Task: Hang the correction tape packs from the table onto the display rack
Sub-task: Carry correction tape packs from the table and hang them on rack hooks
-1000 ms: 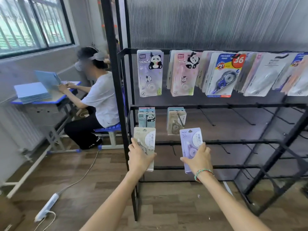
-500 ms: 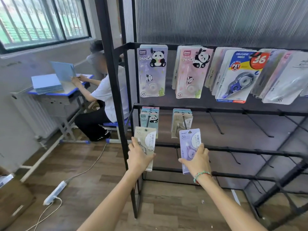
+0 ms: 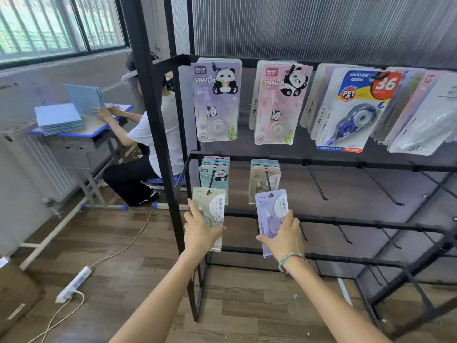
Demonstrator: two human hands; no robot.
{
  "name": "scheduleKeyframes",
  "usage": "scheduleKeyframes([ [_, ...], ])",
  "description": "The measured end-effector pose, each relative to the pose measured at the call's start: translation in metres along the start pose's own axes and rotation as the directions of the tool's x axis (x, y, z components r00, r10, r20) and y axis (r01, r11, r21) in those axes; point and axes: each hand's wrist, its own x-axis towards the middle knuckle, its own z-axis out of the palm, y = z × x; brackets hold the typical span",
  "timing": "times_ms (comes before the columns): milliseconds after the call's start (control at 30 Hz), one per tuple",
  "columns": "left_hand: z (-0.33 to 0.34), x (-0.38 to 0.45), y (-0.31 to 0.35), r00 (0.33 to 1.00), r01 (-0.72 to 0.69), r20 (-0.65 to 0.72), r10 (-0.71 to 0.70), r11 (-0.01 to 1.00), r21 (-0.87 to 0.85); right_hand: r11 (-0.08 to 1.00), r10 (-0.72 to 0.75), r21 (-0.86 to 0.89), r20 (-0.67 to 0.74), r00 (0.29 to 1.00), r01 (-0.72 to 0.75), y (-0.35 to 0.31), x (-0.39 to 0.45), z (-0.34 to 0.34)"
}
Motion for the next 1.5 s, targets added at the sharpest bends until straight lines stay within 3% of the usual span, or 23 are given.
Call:
scheduleKeyframes([
  [300, 0.012, 0.045, 0.006, 0.999, -0.016, 0.04, 0.021, 0.993, -0.113, 0.98, 0.097, 0.175, 0.008, 0.995, -0.097, -0.017, 0.044, 0.024],
  [833, 0.035, 0.093, 0.003, 0.994, -0.105, -0.044, 0.096, 0.96, -0.259, 0.943, 0.163, 0.305, -0.07, 0.984, -0.135, -0.028, 0.104, 0.05],
  [1233, 0.027, 0.085, 0.002, 0.999, -0.038, -0.018, 0.035, 0.975, -0.217, 0.964, 0.193, 0.193, -0.038, 0.98, -0.182, -0.023, 0.09, 0.041],
  [1500, 0.01, 0.043, 0.003, 0.994, -0.105, -0.03, 0.102, 0.99, -0.098, 0.994, 0.082, 0.071, 0.041, 0.996, -0.084, -0.023, 0.049, 0.024],
])
